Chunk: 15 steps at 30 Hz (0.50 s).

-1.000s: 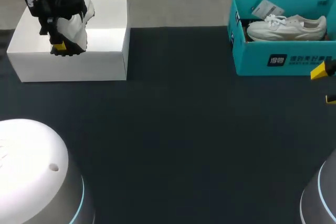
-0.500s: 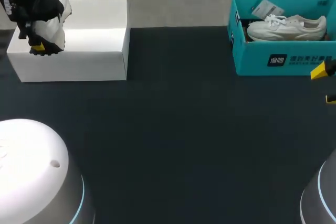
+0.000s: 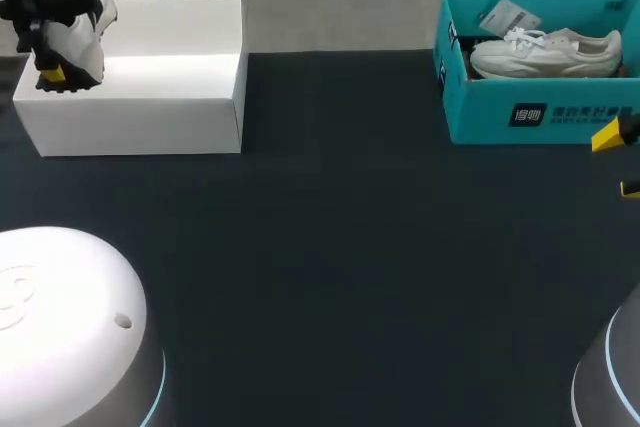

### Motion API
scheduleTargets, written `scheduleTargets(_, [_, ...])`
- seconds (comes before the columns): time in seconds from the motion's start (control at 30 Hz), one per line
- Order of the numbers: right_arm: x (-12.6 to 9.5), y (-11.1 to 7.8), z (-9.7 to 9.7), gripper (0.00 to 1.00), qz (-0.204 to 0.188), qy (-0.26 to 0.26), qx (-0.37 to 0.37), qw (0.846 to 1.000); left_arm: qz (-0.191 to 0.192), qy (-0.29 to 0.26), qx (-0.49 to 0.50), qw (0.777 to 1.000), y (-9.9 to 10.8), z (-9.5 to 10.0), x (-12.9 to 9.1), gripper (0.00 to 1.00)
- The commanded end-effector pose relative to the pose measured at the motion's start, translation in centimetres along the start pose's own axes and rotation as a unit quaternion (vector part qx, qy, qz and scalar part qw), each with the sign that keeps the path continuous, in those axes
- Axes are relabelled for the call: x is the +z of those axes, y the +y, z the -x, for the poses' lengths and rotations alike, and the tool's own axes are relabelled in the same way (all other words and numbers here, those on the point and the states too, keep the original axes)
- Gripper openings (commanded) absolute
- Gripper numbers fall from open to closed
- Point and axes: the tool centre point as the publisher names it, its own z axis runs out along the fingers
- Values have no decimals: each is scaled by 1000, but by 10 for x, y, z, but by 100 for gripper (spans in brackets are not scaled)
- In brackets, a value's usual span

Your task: Take the shoe out of the shoebox, open the shoe tongue, remove and reinsert the insole, then place the shoe into the shoebox

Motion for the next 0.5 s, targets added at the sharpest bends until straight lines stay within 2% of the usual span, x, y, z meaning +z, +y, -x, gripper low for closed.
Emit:
scheduleTargets(0.03, [1, -1, 0, 100, 1, -1, 0, 1000, 1, 2, 0, 1000, 0, 3, -2, 0])
scheduleTargets(0.2, [1, -1, 0, 100, 1, -1, 0, 1000, 1, 2, 0, 1000, 0, 3, -2, 0])
scheduleTargets(0.33, [1, -1, 0, 100, 1, -1, 0, 1000, 11, 15, 33, 999, 20, 9, 1, 0])
scheduleTargets(0.5, [1, -1, 0, 100, 1, -1, 0, 1000, 24, 17, 81, 996, 47, 29, 4, 0])
